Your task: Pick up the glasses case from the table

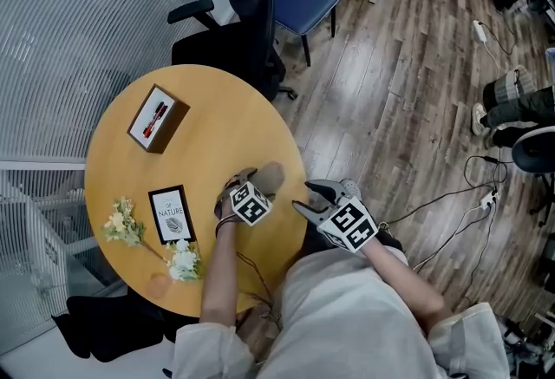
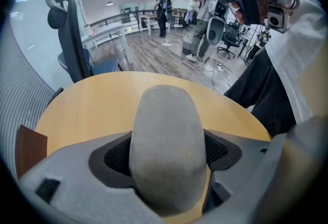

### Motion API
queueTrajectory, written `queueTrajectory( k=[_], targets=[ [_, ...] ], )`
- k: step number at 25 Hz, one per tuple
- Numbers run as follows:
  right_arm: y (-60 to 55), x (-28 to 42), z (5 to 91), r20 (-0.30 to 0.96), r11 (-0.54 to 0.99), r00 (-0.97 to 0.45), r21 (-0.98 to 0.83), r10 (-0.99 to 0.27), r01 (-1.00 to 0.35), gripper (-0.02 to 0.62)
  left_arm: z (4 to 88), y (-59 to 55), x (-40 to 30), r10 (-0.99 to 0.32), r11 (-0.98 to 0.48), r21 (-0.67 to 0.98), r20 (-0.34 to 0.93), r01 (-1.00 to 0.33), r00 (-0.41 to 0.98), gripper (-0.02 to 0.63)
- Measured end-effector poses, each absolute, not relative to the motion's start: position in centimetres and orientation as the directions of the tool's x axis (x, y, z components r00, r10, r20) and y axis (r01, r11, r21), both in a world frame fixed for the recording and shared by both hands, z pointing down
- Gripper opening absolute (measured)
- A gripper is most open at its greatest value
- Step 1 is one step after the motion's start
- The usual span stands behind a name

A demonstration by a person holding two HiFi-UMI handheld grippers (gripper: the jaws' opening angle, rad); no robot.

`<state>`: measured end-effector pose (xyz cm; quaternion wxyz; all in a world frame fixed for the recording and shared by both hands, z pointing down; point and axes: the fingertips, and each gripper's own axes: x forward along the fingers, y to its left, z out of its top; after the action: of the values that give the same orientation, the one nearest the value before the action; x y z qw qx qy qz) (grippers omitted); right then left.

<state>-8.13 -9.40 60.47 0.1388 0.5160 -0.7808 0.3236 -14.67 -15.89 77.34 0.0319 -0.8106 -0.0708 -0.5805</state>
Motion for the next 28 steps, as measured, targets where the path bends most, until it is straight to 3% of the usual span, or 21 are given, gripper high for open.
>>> queueTrajectory(
  k=[17,28],
  targets=[
    [-9.9,-7.7,59.8,0.529,0.285,-0.449,-0.364,-0.72,-0.887,0.21,77.5,-15.7,-15.6,-0.042,-0.949,0.044,0.964,-0.312,0.263,0.376],
    [-8.8,-7.6,59.8,0.531,0.334,-0.488,-0.363,-0.693,-0.87,0.21,75.5,-15.1,-15.7,-0.1,-0.906,0.041,0.946,-0.422,0.307,0.377]
  ],
)
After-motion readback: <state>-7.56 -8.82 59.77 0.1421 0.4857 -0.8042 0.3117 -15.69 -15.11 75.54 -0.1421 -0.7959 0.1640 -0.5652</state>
